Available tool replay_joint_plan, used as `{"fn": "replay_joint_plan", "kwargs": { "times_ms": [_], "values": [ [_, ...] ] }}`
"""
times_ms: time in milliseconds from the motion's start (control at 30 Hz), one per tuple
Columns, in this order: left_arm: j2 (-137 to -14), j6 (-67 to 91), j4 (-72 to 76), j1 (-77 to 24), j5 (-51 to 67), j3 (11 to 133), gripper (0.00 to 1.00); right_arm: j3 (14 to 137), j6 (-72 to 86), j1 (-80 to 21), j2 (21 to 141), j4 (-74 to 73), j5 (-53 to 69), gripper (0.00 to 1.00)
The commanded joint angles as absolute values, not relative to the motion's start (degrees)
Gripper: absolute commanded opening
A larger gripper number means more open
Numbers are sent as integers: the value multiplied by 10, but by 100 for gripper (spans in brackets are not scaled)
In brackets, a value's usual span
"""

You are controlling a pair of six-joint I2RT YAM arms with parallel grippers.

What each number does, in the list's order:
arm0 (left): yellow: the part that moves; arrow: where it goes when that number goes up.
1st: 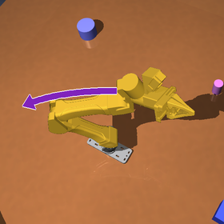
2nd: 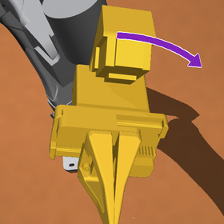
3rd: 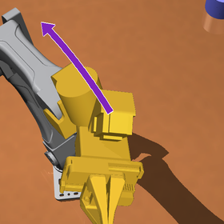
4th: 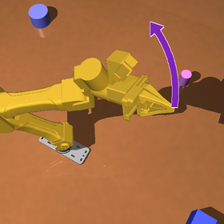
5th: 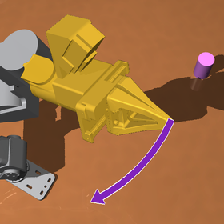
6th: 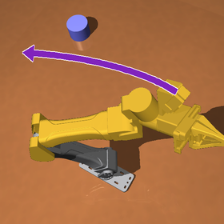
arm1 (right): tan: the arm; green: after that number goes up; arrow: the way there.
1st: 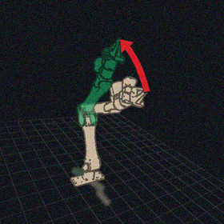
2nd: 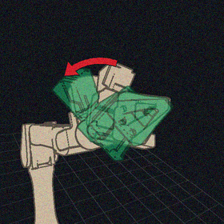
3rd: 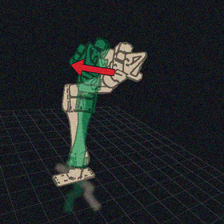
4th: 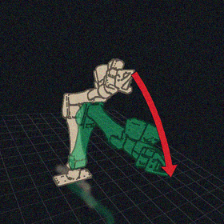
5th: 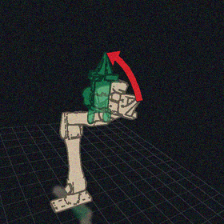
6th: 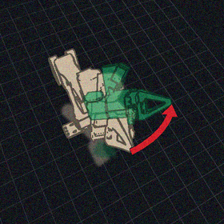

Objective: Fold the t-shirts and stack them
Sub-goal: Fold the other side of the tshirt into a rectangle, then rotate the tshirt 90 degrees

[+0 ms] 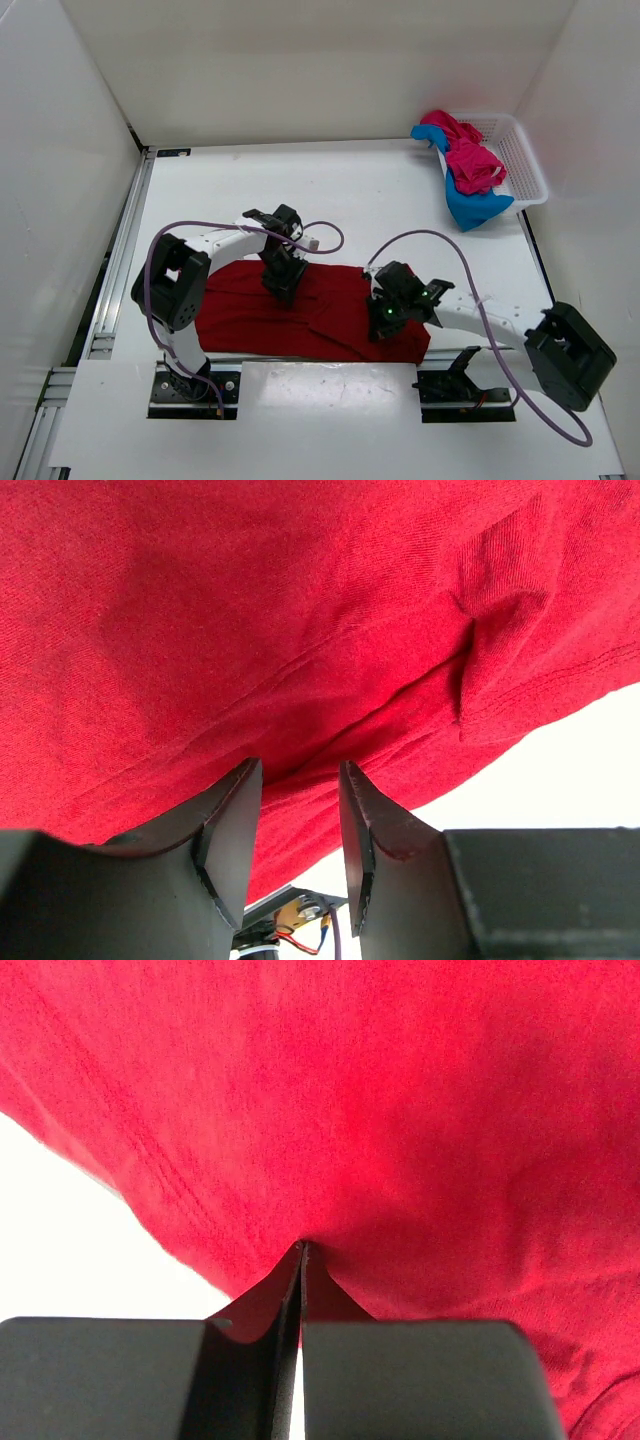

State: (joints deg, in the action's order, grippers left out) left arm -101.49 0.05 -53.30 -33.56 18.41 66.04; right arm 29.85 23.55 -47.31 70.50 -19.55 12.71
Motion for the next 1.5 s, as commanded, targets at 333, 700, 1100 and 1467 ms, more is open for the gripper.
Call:
{"fn": "replay_joint_plan", "kwargs": {
  "times_ms": [333, 700, 1100, 1467],
  "values": [
    [-935, 0, -514, -288, 125, 686, 49, 348, 351, -472, 542, -343, -68, 23],
    [-896, 0, -450, -25, -105, 668, 66, 560, 345, -268, 852, -424, -118, 53],
    [-1001, 0, -403, 101, -79, 635, 66, 676, 323, -207, 1067, -400, -68, 38],
    [-968, 0, -392, 199, -85, 554, 67, 1311, 313, -189, 1416, -508, -13, 3]
  ]
}}
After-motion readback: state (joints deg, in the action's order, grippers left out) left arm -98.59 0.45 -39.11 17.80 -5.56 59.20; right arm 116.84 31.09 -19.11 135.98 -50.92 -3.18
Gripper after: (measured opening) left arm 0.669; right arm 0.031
